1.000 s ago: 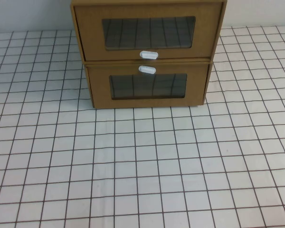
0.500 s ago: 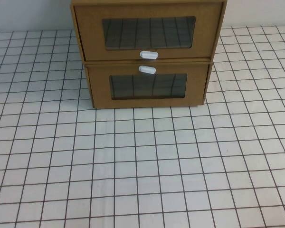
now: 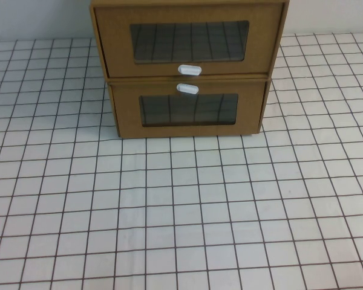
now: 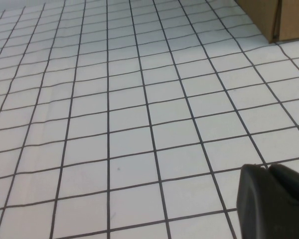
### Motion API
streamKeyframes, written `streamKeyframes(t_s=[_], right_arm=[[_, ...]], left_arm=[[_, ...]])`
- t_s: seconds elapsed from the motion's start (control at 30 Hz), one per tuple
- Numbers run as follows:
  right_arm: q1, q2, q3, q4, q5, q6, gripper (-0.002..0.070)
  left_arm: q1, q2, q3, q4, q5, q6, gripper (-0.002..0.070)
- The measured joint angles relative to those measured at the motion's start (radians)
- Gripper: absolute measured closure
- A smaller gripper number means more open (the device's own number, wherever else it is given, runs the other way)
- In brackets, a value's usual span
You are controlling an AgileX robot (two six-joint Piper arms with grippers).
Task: Open the shoe box
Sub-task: 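Pull the top drawer of the cardboard box fully open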
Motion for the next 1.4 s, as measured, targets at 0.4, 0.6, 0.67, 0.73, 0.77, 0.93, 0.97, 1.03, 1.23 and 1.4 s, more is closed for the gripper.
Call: streamKeyframes(t_s=[0.4,0.6,0.67,0.73,0.77,0.93,0.97,1.03,1.23,1.4], right_arm=[[0.000,0.000,0.000,0.000,0.000,0.000,0.0689],[0.000,0.000,0.000,0.000,0.000,0.000,0.0689],[0.000,0.000,0.000,0.000,0.000,0.000,0.0689],[0.000,0.000,0.000,0.000,0.000,0.000,0.0689],[0.000,0.000,0.000,0.000,0.000,0.000,0.0689],[0.000,0.000,0.000,0.000,0.000,0.000,0.0689],[0.000,0.000,0.000,0.000,0.000,0.000,0.0689],[0.000,0.000,0.000,0.000,0.000,0.000,0.0689],[0.000,0.000,0.000,0.000,0.000,0.000,0.0689],[0.000,0.000,0.000,0.000,0.000,0.000,0.0690]], left_arm=[[0.000,0.000,0.000,-0.253,-0.108,-0.144,0.0680],[0.000,0.000,0.000,-0.507,-0.228,-0.225,0.0680],[0.000,0.000,0.000,-0.525,-0.260,-0.223,0.0680],[0.000,0.000,0.000,-0.530,-0.277,-0.223,0.0680],[0.000,0.000,0.000,-0.532,-0.279,-0.222,0.0680],[0.000,0.031,-0.066,-0.523,-0.173,-0.194,0.0680],[0.000,0.065,-0.109,-0.515,-0.127,-0.168,0.0680],[0.000,0.149,-0.212,-0.501,-0.035,-0.107,0.0680],[0.000,0.535,-0.563,-0.494,0.271,0.101,0.0680],[0.000,0.820,-0.866,-0.561,0.386,0.302,0.0680]])
